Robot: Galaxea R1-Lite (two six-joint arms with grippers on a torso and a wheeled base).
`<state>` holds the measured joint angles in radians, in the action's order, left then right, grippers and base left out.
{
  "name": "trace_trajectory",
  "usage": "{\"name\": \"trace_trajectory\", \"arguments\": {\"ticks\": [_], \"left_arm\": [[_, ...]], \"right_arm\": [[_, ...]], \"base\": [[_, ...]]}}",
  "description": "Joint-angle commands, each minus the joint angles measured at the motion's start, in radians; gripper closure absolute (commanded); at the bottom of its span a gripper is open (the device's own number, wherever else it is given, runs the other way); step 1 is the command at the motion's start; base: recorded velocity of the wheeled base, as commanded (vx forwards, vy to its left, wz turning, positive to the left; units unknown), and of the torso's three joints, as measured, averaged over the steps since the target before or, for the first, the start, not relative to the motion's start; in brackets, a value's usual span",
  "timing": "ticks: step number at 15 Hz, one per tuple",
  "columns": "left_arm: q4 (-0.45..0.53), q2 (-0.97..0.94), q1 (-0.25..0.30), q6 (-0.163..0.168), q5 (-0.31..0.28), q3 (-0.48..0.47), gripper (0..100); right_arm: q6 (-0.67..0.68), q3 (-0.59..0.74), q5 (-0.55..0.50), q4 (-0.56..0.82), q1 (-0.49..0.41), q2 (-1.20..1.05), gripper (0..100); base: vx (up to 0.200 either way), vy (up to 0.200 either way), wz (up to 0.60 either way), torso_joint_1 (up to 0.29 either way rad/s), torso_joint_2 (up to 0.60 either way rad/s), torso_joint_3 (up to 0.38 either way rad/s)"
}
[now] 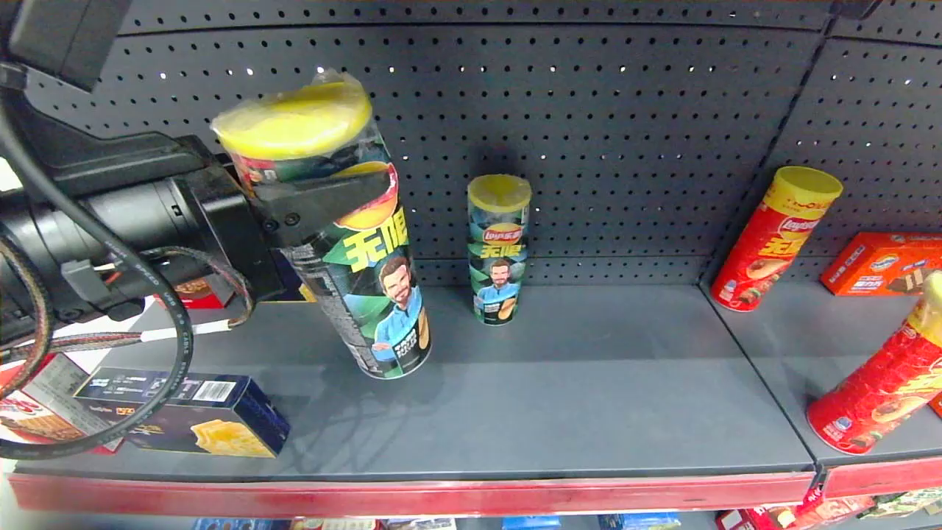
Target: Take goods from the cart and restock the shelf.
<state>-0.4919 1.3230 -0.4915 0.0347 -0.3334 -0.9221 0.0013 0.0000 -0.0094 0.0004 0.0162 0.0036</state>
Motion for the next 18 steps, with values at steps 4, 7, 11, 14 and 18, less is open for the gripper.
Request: {"name": "trace_trajectory", "arguments": {"ticks": [4, 7, 11, 14, 18], "left_arm": [[0.000, -0.004, 0.007, -0.001, 0.001, 0.005, 100], [0.000, -0.004, 0.011, -0.009, -0.007, 0.005, 100], [-0.017, -0.005, 0.034, -0.013, -0.055, 0.069, 100], [-0.063, -0.011, 0.036, -0.015, -0.064, 0.141, 100], [-0.063, -0.013, 0.034, -0.013, -0.055, 0.158, 100]], "right_arm": [[0.000, 0.000, 0.000, 0.000, -0.001, 0.001, 0], [0.000, 0.000, 0.000, 0.000, 0.001, 0.001, 0], [-0.004, -0.003, 0.000, 0.007, 0.004, 0.029, 0], [0.013, -0.311, 0.127, 0.004, 0.090, 0.366, 0], [-0.110, -0.572, 0.295, -0.057, 0.286, 0.812, 0]], "base": [[0.000, 0.000, 0.00, 0.000, 0.00, 0.000], [0.000, 0.000, 0.00, 0.000, 0.00, 0.000], [0.000, 0.000, 0.00, 0.000, 0.00, 0.000], [0.000, 0.000, 0.00, 0.000, 0.00, 0.000], [0.000, 0.000, 0.00, 0.000, 0.00, 0.000]]}}
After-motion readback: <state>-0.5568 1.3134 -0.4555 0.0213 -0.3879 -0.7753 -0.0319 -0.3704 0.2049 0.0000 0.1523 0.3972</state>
